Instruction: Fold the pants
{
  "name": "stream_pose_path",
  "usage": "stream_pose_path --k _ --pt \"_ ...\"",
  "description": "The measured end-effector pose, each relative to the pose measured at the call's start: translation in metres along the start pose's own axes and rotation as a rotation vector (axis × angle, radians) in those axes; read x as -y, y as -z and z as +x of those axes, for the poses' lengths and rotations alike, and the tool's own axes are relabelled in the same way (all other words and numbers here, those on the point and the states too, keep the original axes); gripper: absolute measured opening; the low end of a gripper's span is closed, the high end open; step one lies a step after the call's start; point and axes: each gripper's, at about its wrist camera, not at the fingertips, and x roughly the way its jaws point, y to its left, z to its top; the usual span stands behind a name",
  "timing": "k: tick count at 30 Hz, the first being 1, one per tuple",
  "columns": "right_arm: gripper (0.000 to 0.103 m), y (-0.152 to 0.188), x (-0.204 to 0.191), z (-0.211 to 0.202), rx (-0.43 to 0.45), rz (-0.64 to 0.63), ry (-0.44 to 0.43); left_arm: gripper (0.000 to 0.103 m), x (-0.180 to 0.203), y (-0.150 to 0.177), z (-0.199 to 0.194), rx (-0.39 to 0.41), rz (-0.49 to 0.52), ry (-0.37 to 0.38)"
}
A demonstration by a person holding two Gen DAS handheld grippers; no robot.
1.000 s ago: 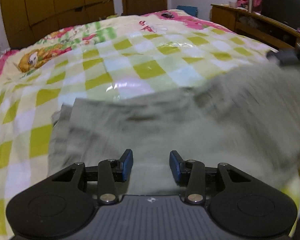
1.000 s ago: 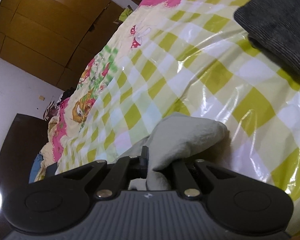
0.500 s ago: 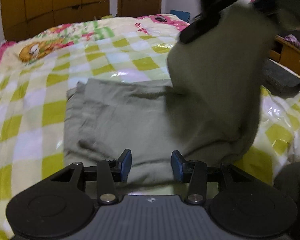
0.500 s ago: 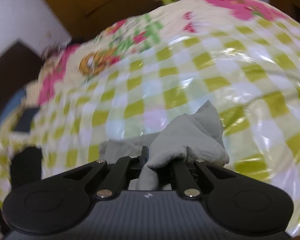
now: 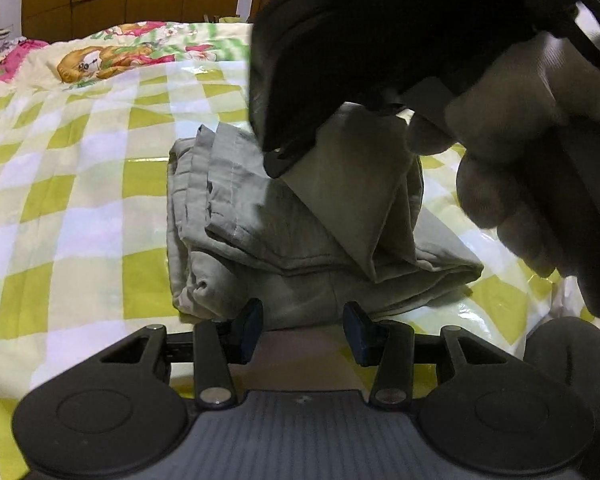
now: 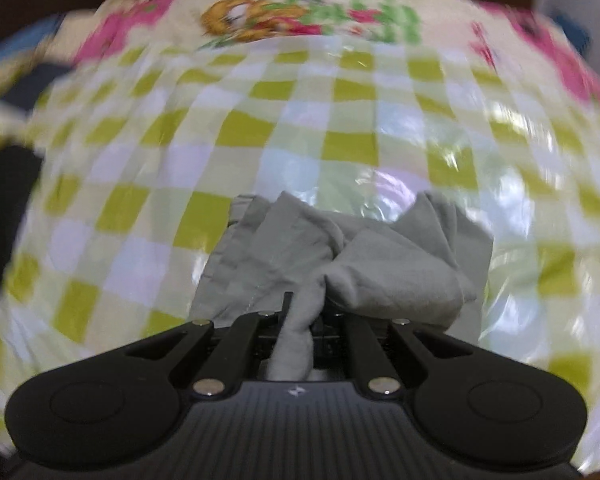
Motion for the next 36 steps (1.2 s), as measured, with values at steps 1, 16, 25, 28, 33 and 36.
stream_pose_path --k 1,16,25,28,33,36 --pt "0.010 0.001 -0.007 0.000 0.002 -0.042 0.003 0.058 -0.001 0.000 0.000 -0.001 -0.005 0.007" --pt "0.040 0.000 -0.023 -0.008 0.046 -0.171 0.005 0.058 -0.019 -0.003 0.005 -0.003 -0.039 0.037" --pt "0.043 0.018 0.018 -0.026 0.081 0.037 -0.114 0.058 -0.026 0.004 -0.011 0.026 -0.062 -0.051" --pt "0.044 0.020 0.028 -0.027 0.058 0.117 -0.185 0.059 -0.030 0.008 -0.013 0.022 -0.094 -0.076" --pt "0.048 0.014 0.025 -0.013 0.072 0.212 -0.258 0.060 -0.019 0.009 -0.010 0.008 -0.056 -0.123" --pt "0.048 0.009 0.018 0.013 0.022 0.241 -0.233 0.060 -0.011 0.010 -0.011 0.002 -0.018 -0.138"
